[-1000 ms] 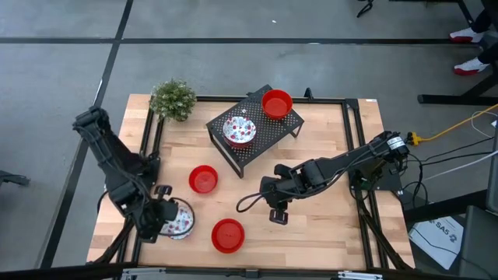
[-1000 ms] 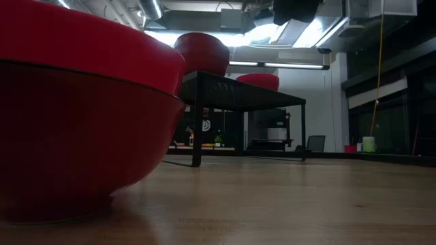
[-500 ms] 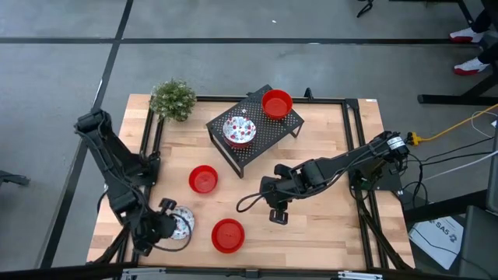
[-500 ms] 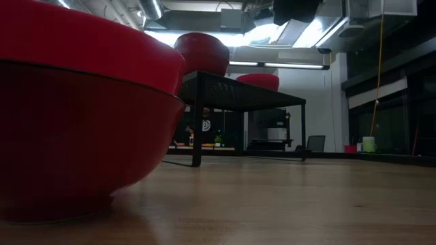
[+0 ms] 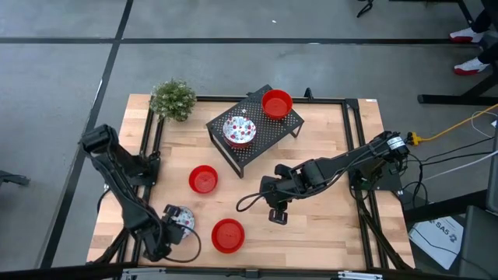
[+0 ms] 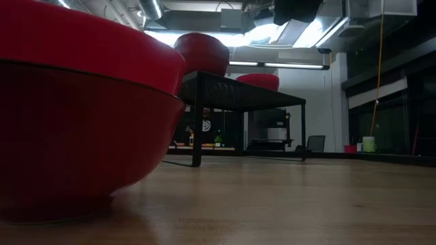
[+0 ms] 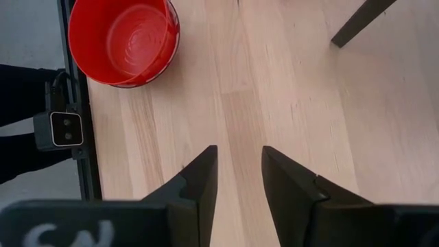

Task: Pick & Place Mini bowls
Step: Stack the white patterned bowl on the white patterned bowl on the shelf

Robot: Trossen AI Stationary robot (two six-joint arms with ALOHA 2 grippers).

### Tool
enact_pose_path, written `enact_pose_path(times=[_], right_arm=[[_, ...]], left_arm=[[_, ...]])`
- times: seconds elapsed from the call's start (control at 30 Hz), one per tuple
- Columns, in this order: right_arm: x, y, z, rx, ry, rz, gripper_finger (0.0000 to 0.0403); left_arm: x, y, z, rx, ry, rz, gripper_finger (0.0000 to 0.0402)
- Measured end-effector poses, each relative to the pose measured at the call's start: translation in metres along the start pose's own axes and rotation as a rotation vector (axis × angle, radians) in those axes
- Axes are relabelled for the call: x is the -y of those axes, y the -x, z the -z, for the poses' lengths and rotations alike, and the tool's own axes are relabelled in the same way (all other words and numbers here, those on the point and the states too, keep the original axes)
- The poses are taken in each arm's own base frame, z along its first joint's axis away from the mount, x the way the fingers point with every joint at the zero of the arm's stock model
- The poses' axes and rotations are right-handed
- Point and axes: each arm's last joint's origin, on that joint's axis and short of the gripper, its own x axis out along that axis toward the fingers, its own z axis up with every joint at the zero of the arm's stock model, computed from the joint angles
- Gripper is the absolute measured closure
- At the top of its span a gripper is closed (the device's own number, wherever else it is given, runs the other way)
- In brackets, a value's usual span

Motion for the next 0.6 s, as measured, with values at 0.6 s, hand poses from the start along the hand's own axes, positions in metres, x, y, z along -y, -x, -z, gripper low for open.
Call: enact_pose_path(times=[0.6], right_arm=[[0.000,0.000,0.000,0.000,-0.008,0.000,0.0289]], left_arm=[[0.004,-0.021,-0.004,0.018,0.013,-0.060,0.0286]])
